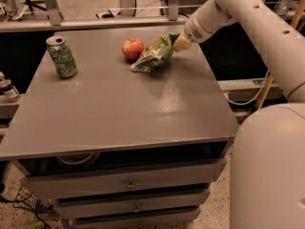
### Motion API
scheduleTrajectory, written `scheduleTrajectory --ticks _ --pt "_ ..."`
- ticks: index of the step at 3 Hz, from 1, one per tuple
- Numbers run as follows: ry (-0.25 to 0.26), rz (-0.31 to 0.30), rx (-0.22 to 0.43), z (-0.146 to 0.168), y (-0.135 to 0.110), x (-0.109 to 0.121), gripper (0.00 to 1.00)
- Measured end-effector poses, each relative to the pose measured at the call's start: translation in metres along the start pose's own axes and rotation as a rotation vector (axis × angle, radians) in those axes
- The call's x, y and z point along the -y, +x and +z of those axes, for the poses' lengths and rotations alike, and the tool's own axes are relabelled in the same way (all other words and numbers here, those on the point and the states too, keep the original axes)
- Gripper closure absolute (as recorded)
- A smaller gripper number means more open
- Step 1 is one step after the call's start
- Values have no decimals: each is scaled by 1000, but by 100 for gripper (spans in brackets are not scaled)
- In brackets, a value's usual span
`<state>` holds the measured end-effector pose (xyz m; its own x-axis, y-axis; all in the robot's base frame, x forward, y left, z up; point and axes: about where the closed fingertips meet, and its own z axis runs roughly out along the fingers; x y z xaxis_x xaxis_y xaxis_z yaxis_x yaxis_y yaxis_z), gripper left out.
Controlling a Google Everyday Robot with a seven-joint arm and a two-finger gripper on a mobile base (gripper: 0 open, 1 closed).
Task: Move green jalapeno chip bag near apple
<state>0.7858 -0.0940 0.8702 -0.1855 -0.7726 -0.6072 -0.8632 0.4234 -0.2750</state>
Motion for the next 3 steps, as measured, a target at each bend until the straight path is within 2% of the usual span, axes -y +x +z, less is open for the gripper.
scheduleTrajectory --ticks 1,2,3 --pt "-5 0 -1 3 0 -1 4" --pt "-8 0 -2 5 0 -2 0" --pt "-8 0 -2 6 0 -2 0"
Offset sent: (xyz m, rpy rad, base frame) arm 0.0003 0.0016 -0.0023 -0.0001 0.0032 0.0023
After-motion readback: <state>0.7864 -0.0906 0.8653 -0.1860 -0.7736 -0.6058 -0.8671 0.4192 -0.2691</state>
